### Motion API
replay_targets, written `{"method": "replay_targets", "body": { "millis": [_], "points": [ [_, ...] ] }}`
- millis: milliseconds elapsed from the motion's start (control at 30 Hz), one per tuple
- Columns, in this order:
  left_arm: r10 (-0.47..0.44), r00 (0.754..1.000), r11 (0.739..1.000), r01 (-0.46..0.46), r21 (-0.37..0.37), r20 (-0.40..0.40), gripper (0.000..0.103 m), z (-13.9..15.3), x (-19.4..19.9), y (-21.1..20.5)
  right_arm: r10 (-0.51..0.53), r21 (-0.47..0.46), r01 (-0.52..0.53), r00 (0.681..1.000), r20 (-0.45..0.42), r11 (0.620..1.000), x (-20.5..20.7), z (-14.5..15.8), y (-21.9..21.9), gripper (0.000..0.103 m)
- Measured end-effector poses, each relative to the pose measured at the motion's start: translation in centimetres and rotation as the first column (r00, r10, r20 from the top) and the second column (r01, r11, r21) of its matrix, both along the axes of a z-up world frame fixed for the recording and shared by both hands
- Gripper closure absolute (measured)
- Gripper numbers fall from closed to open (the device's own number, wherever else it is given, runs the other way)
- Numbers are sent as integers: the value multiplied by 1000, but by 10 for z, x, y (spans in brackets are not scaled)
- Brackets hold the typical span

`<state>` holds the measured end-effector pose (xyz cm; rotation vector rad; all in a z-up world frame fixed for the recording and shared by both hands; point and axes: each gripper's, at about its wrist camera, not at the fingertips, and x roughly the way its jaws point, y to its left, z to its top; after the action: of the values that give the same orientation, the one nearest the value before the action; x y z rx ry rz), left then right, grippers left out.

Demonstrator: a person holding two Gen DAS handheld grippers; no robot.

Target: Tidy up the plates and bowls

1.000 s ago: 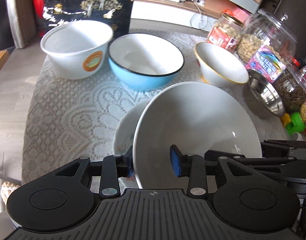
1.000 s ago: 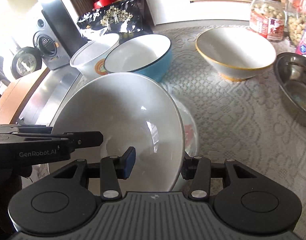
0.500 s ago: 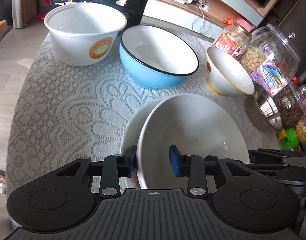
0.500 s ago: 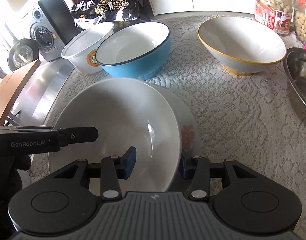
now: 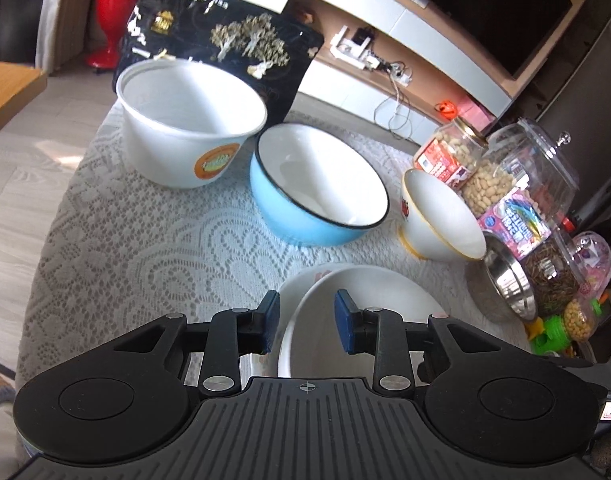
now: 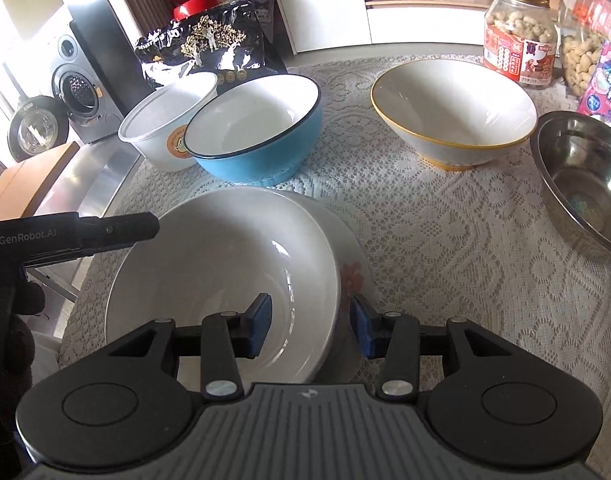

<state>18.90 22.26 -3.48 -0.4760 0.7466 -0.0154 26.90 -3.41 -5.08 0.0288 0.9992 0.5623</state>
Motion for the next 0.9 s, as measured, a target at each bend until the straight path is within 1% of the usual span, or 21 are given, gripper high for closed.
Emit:
{"method": "replay_targets", "body": {
  "millis": [33, 100, 133, 200, 233, 267, 333, 400, 433, 467, 533, 567, 667, 767, 833, 900],
  "points": [
    [-1, 999, 1000, -1, 24, 51, 70, 7, -3, -3, -14, 19, 14, 1000, -2, 1000, -1, 2, -6, 60],
    [-26, 990, 999, 22, 29, 138, 70, 21, -8, -10, -38, 51, 37, 999, 24, 998, -3, 8, -19, 60],
    [-51, 982, 999, 49, 12, 182, 70, 29, -9, -16, -54, 63, 51, 997, 55, 997, -4, 14, -28, 60],
    [-94, 970, 994, 103, -30, 226, 70, 39, -6, -31, -97, 65, 89, 987, 127, 994, -7, 23, -46, 59],
    [-115, 965, 990, 130, -50, 234, 70, 42, -1, -41, -126, 60, 117, 978, 165, 991, -8, 28, -56, 59],
    [-138, 964, 985, 157, -70, 227, 70, 45, 6, -54, -168, 57, 160, 965, 202, 986, -8, 31, -70, 58],
    [-186, 969, 972, 206, -112, 164, 70, 43, 29, -87, -248, 71, 238, 940, 233, 969, -5, 35, -97, 54],
    [-209, 974, 963, 221, -152, 91, 70, 36, 51, -113, -341, 85, 330, 911, 231, 940, 4, 33, -129, 54],
    [-214, 976, 960, 217, -177, 39, 70, 27, 66, -130, -383, 82, 375, 896, 225, 924, 9, 31, -145, 52],
    [-215, 977, 958, 212, -193, 9, 70, 22, 75, -140, -426, 74, 421, 878, 217, 904, 15, 27, -164, 51],
    [-226, 973, 951, 210, -227, -47, 70, 5, 93, -163, -480, 58, 479, 853, 204, 876, 28, 18, -192, 49],
    [-233, 970, 947, 210, -244, -68, 70, -2, 102, -172, -496, 48, 497, 846, 197, 866, 34, 14, -205, 49],
    [-224, 966, 936, 176, -306, -130, 70, -22, 130, -193, -527, 38, 530, 831, 177, 847, 53, 1, -236, 49],
    [-166, 975, 923, 101, -372, -147, 70, -34, 150, -200, -530, 52, 530, 829, 181, 846, 64, -7, -250, 49],
    [-114, 981, 925, 47, -376, -158, 70, -38, 161, -204, -517, 55, 517, 836, 186, 855, 72, -8, -253, 49],
    [-91, 981, 940, 29, -340, -169, 70, -41, 170, -209, -488, 50, 489, 847, 209, 871, 81, -5, -251, 49]
  ]
}}
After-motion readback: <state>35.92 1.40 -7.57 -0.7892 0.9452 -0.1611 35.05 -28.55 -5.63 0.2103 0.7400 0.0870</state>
